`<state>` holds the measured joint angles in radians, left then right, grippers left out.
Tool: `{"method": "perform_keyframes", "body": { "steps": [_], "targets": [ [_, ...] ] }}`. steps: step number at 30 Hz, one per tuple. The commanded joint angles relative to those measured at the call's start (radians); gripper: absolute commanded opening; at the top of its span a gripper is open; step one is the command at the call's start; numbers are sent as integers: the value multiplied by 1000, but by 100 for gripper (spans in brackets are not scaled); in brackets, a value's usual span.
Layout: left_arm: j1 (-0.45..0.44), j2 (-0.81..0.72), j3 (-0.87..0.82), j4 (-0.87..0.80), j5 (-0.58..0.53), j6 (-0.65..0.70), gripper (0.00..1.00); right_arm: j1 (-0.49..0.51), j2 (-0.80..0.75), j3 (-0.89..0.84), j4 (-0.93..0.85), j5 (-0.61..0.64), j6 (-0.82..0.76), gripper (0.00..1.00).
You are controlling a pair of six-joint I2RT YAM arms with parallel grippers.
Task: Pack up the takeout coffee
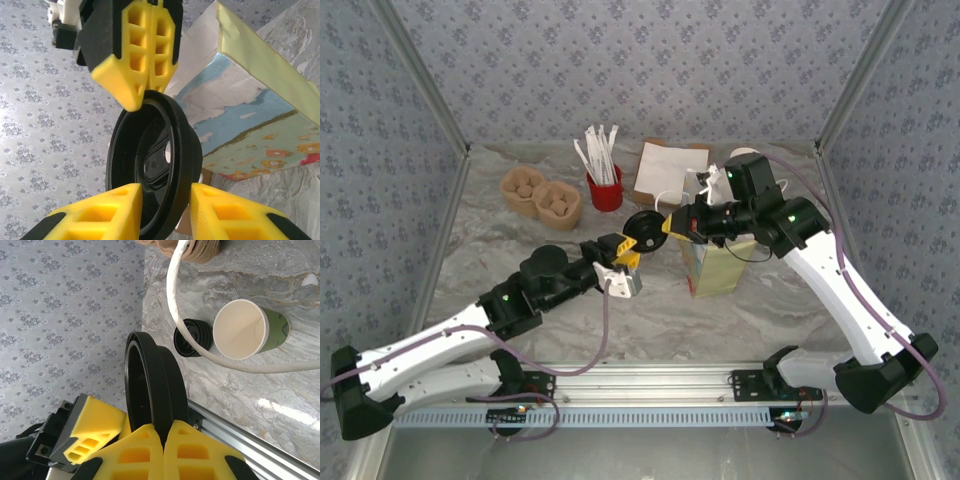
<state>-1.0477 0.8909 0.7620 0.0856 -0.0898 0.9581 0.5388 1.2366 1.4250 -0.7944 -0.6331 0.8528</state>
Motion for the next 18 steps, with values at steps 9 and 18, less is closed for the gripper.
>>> {"method": "perform_keyframes", "body": {
  "steps": [9, 18],
  "targets": [
    [-17, 2, 2, 56, -21, 13, 10, -3, -25, -20, 15, -28, 16, 6],
    [-18, -12, 6, 18, -19, -35, 4, -5, -38, -34, 28, 3, 22, 17]
  ]
}}
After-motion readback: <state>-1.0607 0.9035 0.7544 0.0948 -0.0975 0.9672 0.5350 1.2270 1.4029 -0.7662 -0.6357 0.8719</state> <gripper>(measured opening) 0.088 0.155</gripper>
